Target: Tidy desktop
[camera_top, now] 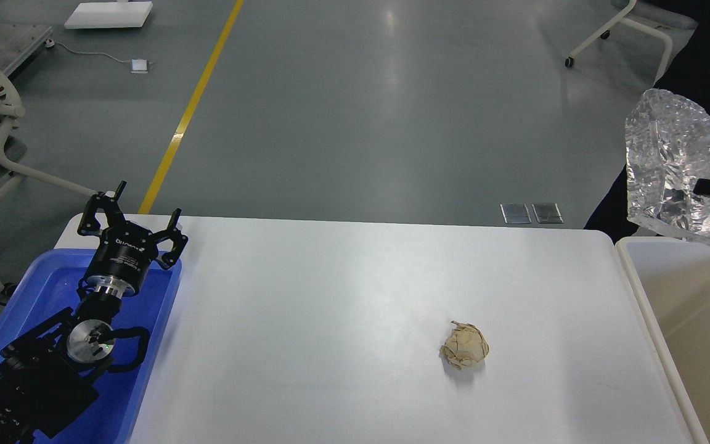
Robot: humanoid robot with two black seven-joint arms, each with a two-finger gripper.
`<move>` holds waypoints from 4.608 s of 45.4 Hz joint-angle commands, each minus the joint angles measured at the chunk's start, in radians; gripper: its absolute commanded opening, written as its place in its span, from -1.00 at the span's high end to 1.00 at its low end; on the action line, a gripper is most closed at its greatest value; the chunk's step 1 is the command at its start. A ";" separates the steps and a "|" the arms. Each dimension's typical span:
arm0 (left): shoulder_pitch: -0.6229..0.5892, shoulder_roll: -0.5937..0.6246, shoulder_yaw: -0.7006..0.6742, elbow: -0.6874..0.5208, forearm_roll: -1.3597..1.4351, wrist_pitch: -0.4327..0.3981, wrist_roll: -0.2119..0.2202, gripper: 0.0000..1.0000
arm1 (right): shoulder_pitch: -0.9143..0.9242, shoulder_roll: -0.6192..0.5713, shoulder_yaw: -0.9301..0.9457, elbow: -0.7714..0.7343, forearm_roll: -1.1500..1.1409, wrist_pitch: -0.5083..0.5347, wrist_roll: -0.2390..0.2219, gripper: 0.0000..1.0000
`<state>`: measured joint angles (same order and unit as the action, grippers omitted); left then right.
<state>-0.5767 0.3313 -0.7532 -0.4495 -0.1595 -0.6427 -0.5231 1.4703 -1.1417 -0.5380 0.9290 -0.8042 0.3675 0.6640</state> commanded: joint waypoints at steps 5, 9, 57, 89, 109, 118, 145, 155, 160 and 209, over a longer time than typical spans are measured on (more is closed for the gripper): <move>0.000 0.000 0.000 0.000 0.000 0.000 0.000 -1.00 | -0.100 0.028 -0.016 -0.237 0.108 0.016 -0.017 1.00; 0.000 0.000 0.000 0.000 0.000 0.000 0.000 -1.00 | -0.148 0.046 -0.020 -0.332 0.137 0.016 -0.034 1.00; 0.000 0.000 0.000 0.000 0.000 0.000 0.000 -1.00 | -0.648 0.336 0.066 -0.819 0.559 -0.065 -0.472 1.00; 0.000 0.000 0.000 0.000 0.000 0.000 0.000 -1.00 | -0.840 0.556 0.227 -0.825 0.562 -0.283 -0.578 1.00; 0.000 0.000 0.000 0.000 0.000 0.000 0.000 -1.00 | -0.858 0.593 0.245 -0.825 0.565 -0.300 -0.577 1.00; 0.000 0.000 0.000 0.000 0.000 0.000 0.000 -1.00 | -0.858 0.593 0.245 -0.825 0.565 -0.301 -0.577 1.00; 0.000 0.000 0.000 0.000 0.000 0.000 0.000 -1.00 | -0.840 0.582 0.248 -0.823 0.563 -0.435 -0.572 -0.96; 0.000 0.000 0.000 0.000 0.000 0.000 0.000 -1.00 | -0.780 0.567 0.288 -0.820 0.563 -0.423 -0.570 -0.98; 0.000 0.000 0.000 0.000 0.000 0.000 0.000 -1.00 | -0.746 0.528 0.291 -0.817 0.563 -0.420 -0.572 -0.98; 0.000 0.000 0.000 0.000 0.000 0.000 0.000 -1.00 | -0.432 0.427 1.154 -0.469 0.562 -0.415 -0.560 -0.99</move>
<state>-0.5767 0.3313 -0.7532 -0.4496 -0.1593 -0.6427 -0.5232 1.0336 -0.6956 0.4167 0.2952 -0.2415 -0.0486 0.1021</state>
